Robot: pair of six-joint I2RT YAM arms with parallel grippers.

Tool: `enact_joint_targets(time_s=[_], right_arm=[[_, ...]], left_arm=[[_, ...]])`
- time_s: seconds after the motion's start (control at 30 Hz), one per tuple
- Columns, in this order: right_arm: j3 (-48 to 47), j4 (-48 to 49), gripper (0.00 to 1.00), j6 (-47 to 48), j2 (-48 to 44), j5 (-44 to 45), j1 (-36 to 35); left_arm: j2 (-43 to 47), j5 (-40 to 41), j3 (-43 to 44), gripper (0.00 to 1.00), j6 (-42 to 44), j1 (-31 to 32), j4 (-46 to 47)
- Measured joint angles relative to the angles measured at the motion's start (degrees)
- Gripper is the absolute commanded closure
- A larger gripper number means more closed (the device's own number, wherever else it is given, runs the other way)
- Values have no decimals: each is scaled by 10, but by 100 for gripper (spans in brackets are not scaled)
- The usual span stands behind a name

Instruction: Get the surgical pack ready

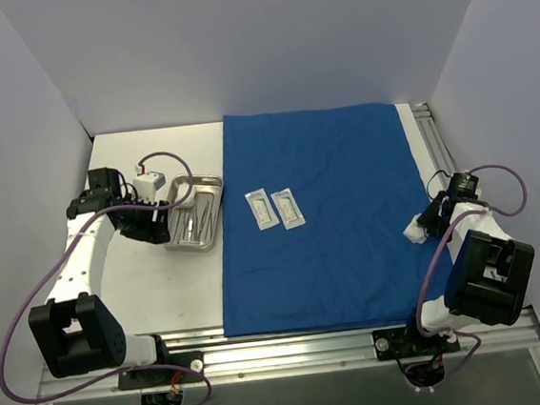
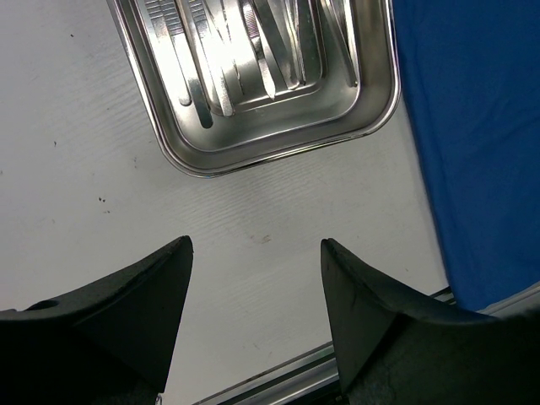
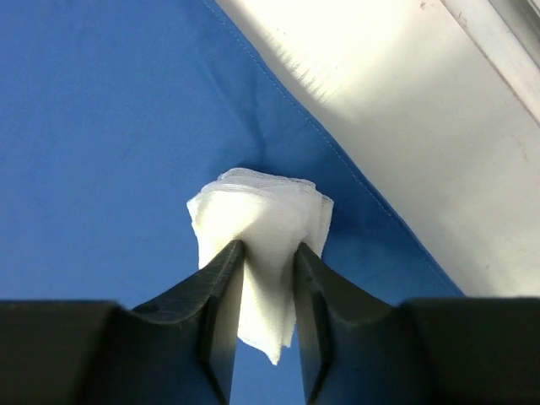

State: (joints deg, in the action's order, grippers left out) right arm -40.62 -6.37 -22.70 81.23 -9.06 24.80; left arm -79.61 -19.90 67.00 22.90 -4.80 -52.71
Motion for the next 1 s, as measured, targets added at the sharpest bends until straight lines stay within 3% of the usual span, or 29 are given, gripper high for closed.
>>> enact_joint_targets(time_s=[0.13,0.7,0.83,1.0], right_arm=[[0,-4,56,0,9,11,0],[1,5,56,-44,34,17,4],[8,40,60,-61,38,2,9],[32,92,75,-71,32,-14,12]], left_arm=[[0,0,0,29,0,0,1],[0,2,0,29,-1,0,2],[0,2,0,29,-2,0,3],[-2,2,0,29,-2,0,3]])
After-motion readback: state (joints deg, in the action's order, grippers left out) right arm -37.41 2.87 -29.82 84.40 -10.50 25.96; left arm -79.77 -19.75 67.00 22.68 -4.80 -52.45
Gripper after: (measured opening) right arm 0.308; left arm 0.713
